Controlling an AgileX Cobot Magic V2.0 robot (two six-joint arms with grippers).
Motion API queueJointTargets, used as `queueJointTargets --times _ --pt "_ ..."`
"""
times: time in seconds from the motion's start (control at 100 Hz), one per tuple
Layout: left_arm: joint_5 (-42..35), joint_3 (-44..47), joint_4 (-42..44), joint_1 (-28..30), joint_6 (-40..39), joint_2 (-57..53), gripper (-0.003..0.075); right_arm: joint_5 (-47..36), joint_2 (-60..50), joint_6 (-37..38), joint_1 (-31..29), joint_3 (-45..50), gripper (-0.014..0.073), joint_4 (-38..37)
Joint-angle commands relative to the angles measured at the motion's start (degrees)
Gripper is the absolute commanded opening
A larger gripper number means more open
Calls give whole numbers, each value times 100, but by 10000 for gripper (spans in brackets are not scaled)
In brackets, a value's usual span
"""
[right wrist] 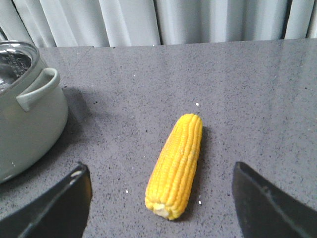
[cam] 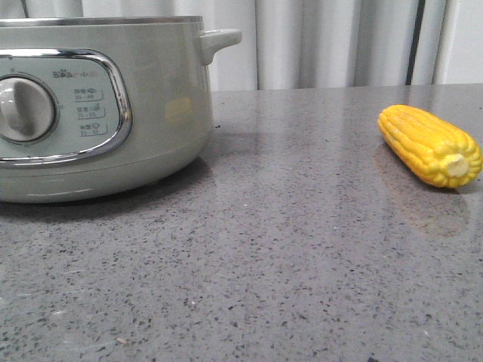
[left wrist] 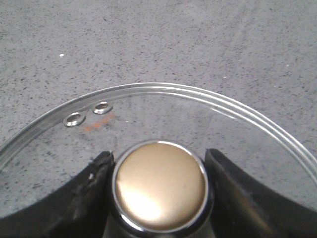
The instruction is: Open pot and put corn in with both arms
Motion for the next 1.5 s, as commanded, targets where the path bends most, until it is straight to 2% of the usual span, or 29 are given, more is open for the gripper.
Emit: queueJointTargets --times 0.0,0.13,0.28,0.39,0.63,0.8,0.9,1.09,1.15,1.28,1.49 --pt "-711 -187 87 -183 -29 -401 361 -534 176 -48 -26 -359 513 -62" --pt "-737 -235 171 -361 -29 -986 361 -290 737 -48 10 -910 513 -52" --pt "-716 -235 171 -583 -29 -1858 357 604 1902 -48 10 -1836 513 -52" --pt "-632 -235 171 -808 -29 -2387 357 969 2763 -48 10 -2283 513 -62" --pt "-497 -235 171 -1081 -29 -3648 357 1079 4462 -48 10 -2579 513 342" --pt "-478 -235 171 -1091 -29 -4400 357 1079 5134 -48 10 -2590 503 356" --pt "-514 -235 171 -1091 61 -4742 357 1090 5260 -48 10 -2590 410 439" --pt "-537 -235 171 -1117 70 -5132 357 1156 5179 -48 10 -2723 16 688" --pt "-537 -235 171 -1174 84 -5156 356 1193 5061 -48 73 -2884 -74 845" --pt "-512 -235 193 -1295 84 -5156 356 1166 4772 -94 500 -3579 -69 944" --pt "-316 -235 193 -1320 84 -5156 356 734 4884 -94 1982 -4931 -69 989"
